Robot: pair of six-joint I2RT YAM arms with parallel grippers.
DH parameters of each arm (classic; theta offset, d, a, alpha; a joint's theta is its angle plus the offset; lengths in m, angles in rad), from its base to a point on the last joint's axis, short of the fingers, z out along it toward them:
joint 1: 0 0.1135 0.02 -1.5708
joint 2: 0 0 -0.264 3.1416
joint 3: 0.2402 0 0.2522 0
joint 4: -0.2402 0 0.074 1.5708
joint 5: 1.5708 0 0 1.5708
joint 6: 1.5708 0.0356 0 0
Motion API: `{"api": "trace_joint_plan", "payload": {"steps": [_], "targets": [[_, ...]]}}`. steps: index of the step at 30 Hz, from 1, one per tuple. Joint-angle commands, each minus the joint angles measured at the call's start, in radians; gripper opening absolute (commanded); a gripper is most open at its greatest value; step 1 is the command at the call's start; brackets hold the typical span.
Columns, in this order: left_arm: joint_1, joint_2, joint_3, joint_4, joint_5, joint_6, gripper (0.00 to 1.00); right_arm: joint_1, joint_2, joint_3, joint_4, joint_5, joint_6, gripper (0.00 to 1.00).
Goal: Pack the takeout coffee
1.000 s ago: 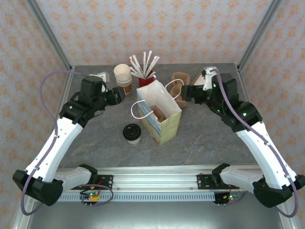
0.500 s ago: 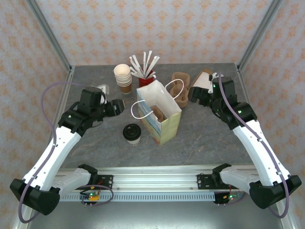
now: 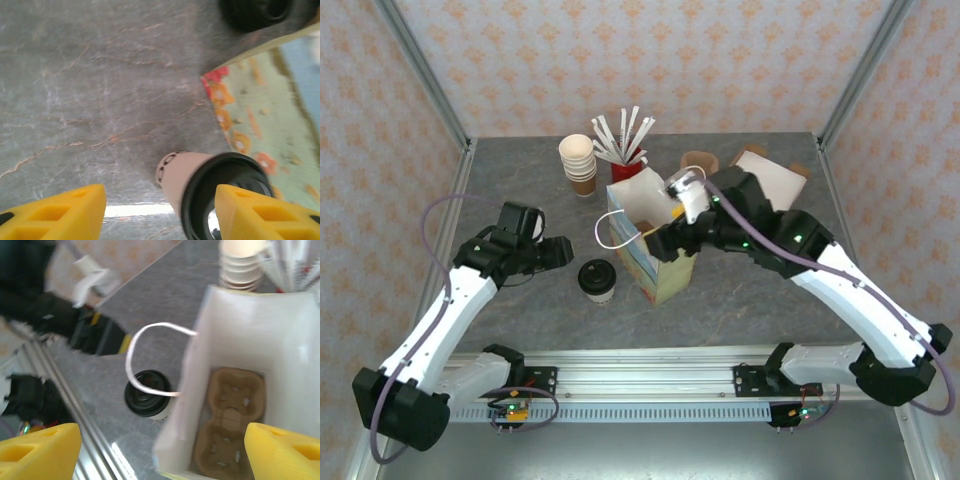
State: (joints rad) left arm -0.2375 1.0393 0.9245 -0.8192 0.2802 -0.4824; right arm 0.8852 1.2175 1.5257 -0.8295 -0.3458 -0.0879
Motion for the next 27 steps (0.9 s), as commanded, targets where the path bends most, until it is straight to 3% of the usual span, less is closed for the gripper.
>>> {"api": "trace_joint_plan", "payload": {"steps": [1,6,14,22,27], "targets": [[0.038,0.027,-0.03,0.076,0.004,-0.035,0.58,0.082,0.066,0.029,-0.088,-0.025,-0.12,0.85],[0.052,0.154,-0.066,0.213,0.02,-0.045,0.52,0.184,0.173,0.07,-0.114,-0.038,-0.178,0.85],[0.046,0.298,-0.095,0.341,0.136,-0.071,0.51,0.216,0.259,0.088,-0.102,-0.079,-0.187,0.85],[0.021,0.307,-0.142,0.342,0.17,-0.058,0.51,0.219,0.277,0.109,-0.109,-0.071,-0.182,0.85],[-0.004,0.267,-0.16,0.32,0.171,-0.062,0.51,0.219,0.254,0.148,-0.154,0.01,-0.177,0.85]]}}
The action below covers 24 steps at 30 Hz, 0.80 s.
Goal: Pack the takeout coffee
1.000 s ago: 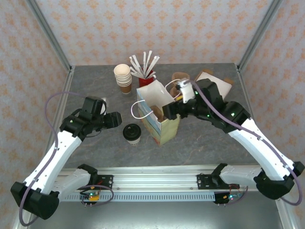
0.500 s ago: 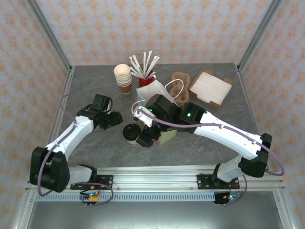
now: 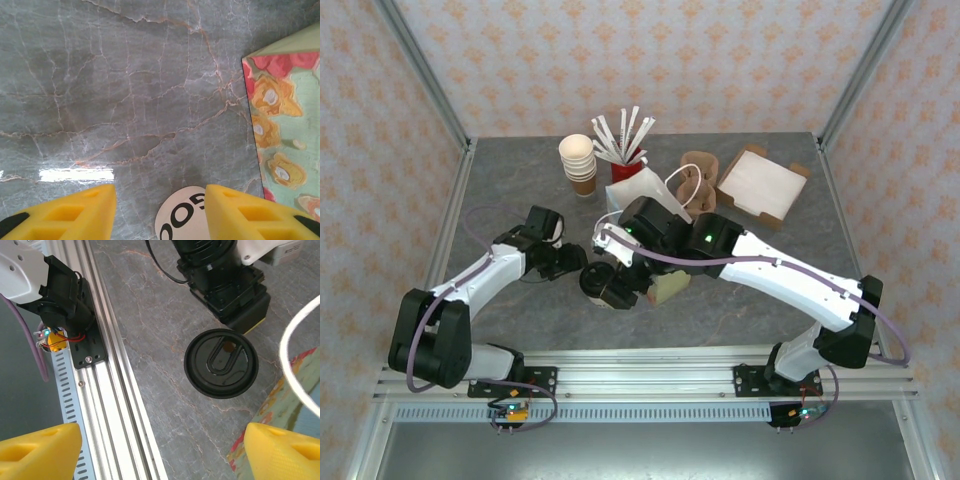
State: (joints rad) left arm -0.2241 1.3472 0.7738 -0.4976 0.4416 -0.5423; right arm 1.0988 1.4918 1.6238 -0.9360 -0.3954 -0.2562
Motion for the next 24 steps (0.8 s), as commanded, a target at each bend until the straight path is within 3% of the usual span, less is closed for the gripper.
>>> {"api": "trace_joint_plan", "payload": {"steps": [1,7,12,15,24], "targets": [[-0.022,-0.05,-0.017,-0.001,0.01,-0.009,0.51,0.006,-0.028,0.056,-0.056,0.078,-0.009,0.85],[-0.068,-0.089,-0.065,0.002,0.008,-0.042,0.51,0.016,-0.027,0.065,-0.071,0.056,-0.004,0.85],[-0.089,-0.134,-0.087,0.002,0.025,-0.07,0.51,0.086,0.032,0.086,-0.113,0.091,-0.045,0.84],[-0.085,-0.175,-0.05,-0.068,-0.037,-0.042,0.51,0.122,0.078,0.104,-0.138,0.109,-0.064,0.84],[0.092,-0.283,0.091,-0.211,-0.173,0.049,0.55,0.14,0.253,0.176,-0.173,0.223,-0.041,0.88]]}}
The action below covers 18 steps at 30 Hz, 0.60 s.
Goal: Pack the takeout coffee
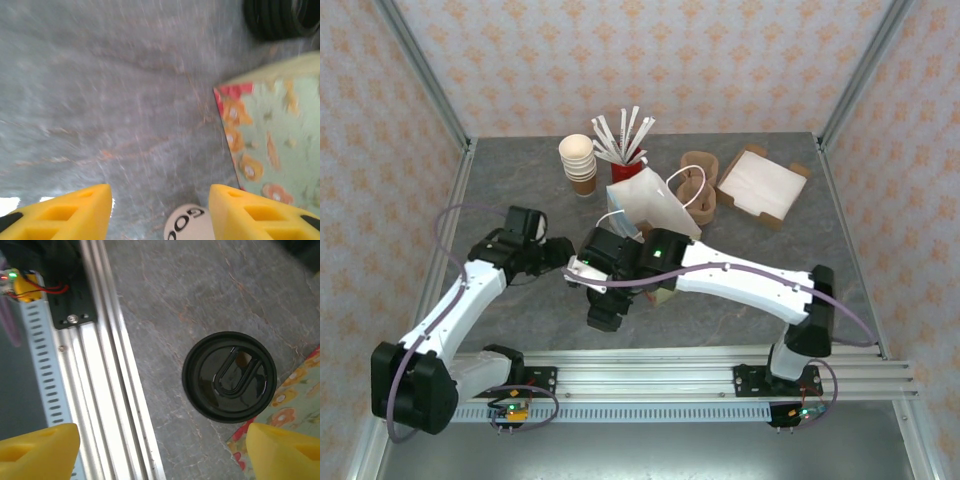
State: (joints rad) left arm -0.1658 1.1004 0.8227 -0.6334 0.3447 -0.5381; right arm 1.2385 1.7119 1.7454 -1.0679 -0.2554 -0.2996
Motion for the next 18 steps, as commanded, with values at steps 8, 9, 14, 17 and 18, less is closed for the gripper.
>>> {"api": "trace_joint_plan", "payload": {"steps": [8,9,14,17,18], "targets": [[0.116,-0.082,0.091,-0.117,-0.06,0.08,0.56,-0.061,0.199,0.173,-0.148,0.142,0.013,0.95],[0.122,-0.083,0.096,-0.121,-0.057,0.084,0.56,-0.066,0.214,0.183,-0.159,0.142,0.013,0.96],[0.141,-0.087,0.1,-0.123,-0.047,0.095,0.56,-0.092,0.272,0.211,-0.179,0.129,0.015,0.99],[0.144,-0.082,0.101,-0.125,-0.037,0.098,0.56,-0.1,0.289,0.219,-0.186,0.111,0.011,0.99],[0.144,-0.08,0.102,-0.126,-0.036,0.1,0.56,-0.099,0.295,0.221,-0.188,0.104,0.01,0.99]]}}
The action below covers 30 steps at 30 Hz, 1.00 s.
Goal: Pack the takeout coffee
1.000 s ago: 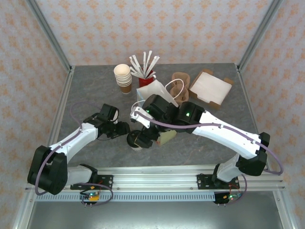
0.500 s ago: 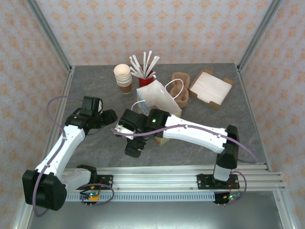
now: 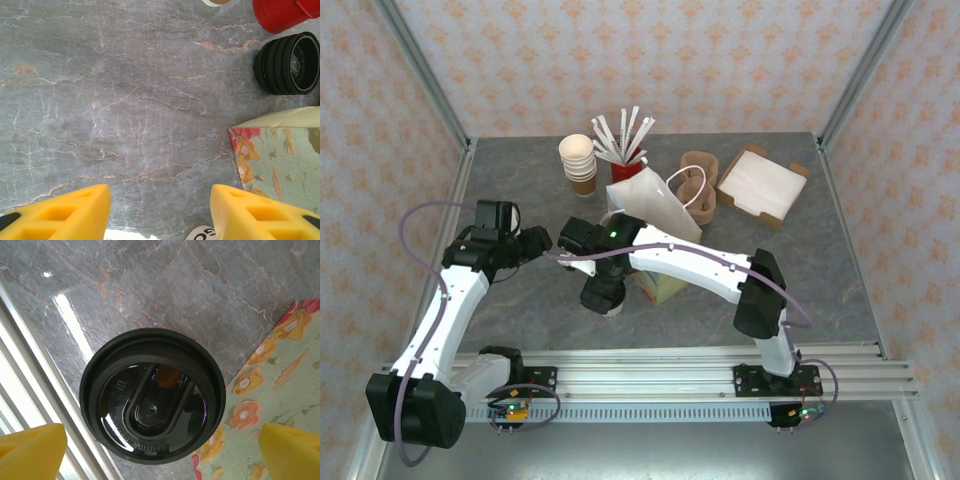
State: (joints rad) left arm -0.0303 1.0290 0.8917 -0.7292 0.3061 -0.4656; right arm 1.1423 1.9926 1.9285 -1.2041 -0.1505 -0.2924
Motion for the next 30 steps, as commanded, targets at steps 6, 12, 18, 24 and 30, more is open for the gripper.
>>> {"api": "trace_joint_plan", "payload": {"steps": [6,12,18,24,30], "targets": [[0.011,-0.009,0.036,-0.03,0.006,0.031,0.56,-0.003,0.034,0.041,-0.056,-0.03,-0.001,0.99],[0.011,-0.006,0.039,-0.032,0.012,0.035,0.56,-0.006,0.055,0.049,-0.061,-0.045,-0.003,0.97],[0.011,-0.012,0.027,-0.019,0.039,0.024,0.56,-0.016,0.077,0.069,-0.07,-0.05,-0.005,0.93],[0.011,-0.022,0.02,-0.022,0.037,0.027,0.56,-0.018,0.089,0.078,-0.078,-0.064,-0.008,0.87],[0.011,-0.024,0.023,-0.021,0.039,0.028,0.56,-0.019,0.098,0.081,-0.08,-0.057,-0.008,0.84]]}}
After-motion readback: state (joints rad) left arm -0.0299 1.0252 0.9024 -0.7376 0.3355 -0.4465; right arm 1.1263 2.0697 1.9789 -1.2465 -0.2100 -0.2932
